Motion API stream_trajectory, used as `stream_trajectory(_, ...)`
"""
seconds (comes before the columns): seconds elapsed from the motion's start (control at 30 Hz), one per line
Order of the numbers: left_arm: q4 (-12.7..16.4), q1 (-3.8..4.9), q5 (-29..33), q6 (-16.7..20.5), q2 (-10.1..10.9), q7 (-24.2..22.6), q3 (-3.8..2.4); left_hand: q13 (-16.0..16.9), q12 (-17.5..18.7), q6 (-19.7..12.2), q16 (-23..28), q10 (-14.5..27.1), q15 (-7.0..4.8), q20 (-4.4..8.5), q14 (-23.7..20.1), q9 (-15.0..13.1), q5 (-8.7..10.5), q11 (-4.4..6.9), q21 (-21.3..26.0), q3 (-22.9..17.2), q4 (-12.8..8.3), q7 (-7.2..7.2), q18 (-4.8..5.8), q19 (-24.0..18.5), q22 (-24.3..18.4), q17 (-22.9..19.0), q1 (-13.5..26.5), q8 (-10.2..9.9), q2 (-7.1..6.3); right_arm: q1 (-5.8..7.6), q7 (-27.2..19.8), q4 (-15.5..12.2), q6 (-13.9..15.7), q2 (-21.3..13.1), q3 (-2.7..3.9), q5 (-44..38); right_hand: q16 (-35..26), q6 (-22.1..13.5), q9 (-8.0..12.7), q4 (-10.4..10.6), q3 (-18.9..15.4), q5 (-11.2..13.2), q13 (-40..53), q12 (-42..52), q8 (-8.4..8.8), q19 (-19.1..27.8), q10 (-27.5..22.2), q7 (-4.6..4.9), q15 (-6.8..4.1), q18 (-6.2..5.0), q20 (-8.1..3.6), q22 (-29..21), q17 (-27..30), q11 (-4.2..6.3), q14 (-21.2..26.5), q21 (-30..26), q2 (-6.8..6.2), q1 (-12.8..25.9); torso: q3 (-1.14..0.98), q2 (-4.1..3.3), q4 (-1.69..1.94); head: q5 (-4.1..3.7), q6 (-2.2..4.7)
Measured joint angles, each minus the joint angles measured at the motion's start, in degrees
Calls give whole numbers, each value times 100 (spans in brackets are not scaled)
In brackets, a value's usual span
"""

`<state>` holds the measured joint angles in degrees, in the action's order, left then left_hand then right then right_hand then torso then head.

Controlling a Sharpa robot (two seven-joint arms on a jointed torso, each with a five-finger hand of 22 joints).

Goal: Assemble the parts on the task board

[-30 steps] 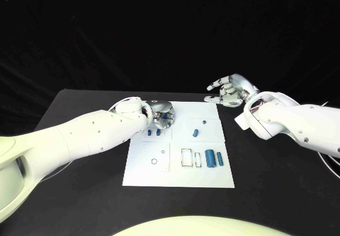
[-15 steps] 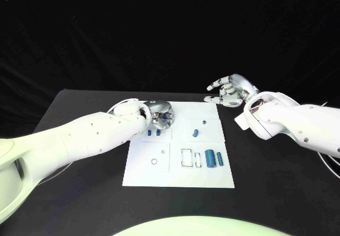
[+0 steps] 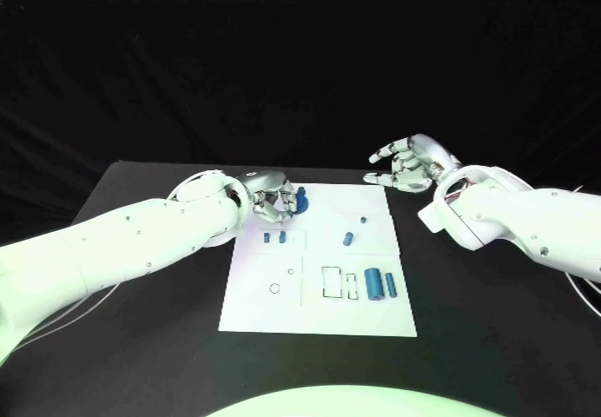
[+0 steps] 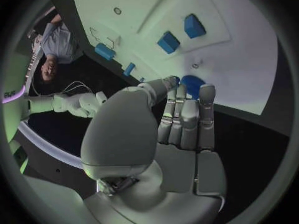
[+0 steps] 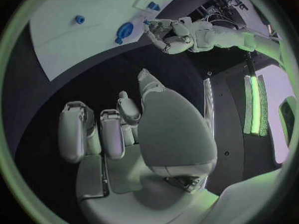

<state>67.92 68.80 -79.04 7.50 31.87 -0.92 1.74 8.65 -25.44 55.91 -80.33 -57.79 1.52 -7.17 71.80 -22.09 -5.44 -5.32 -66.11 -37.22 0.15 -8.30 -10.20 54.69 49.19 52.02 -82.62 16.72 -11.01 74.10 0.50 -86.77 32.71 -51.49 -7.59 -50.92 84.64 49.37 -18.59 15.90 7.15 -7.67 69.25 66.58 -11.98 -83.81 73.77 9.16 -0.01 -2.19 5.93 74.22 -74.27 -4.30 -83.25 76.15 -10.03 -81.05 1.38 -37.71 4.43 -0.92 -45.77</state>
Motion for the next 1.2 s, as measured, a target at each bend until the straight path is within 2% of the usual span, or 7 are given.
stream_trajectory(0.23, 30, 10, 155, -80, 165, 39, -28, 0, 0, 1, 0, -1, 0, 0, 0, 0, 0, 0, 0, 0, 0, -1, 0, 1, 0, 0, 0, 0, 0, 0, 2, 7, 0, -1, 2, 0, 0, 0, 0, 0, 0, 0, 0, 0, 0, 0, 0, 0, 0, 0, 0, 0, 0, 0, 0, 0, 0, 0, -7, 14, 19, 13, -28)
stream_trajectory(0.47, -84, 0, 188, -142, 190, 54, -26, 0, 0, 0, 0, -1, 0, 0, 0, 0, 0, -1, 0, 0, 0, 0, 0, 2, 0, 0, 0, 0, 0, 0, 2, 14, 0, 2, 0, 0, 0, 0, -1, 0, 0, 0, 0, 0, 0, 0, 0, 0, 0, 0, 0, 0, 0, 0, 0, 0, 0, 0, -7, 13, 21, 29, -36)
stream_trajectory(0.73, -196, -10, 194, -167, 99, 40, 10, 0, 0, 2, 0, -1, 0, 0, 1, 0, 0, -1, 0, 0, 0, 0, 0, -1, 1, 0, 0, 0, 0, 0, 0, 19, -1, 15, 0, 0, 0, 0, 0, 0, 0, 0, 0, 0, 0, 0, 0, 0, 0, 0, 0, 0, 0, 0, 0, 0, 0, 0, -2, 7, 9, 44, -37)
stream_trajectory(1.0, -326, -25, 194, -224, 2, 29, 67, 0, 1, 1, 0, -1, 0, 1, 2, 0, 0, -1, 0, 0, 0, 0, 0, 1, 2, 3, 0, 0, 0, 0, -1, 23, -1, 24, 0, 0, -1, 0, -1, 0, 0, 0, 0, 0, 0, 0, 0, 0, 0, 0, 0, 0, 0, 0, 0, 0, 0, 0, -7, 6, 5, 31, -49)
stream_trajectory(1.2, -366, -44, 192, -283, -25, 25, 86, 0, 3, 1, 0, -2, 2, 1, 39, 0, 0, -1, 0, 0, 0, 0, 0, 1, 2, 3, 0, 0, 0, -1, -1, 24, 0, 26, 1, 0, -1, 0, -1, 0, 0, 0, 0, 0, 0, 0, 0, 0, -1, 0, 0, 0, 0, 0, 0, 0, 0, 0, -10, 5, 5, 22, -57)
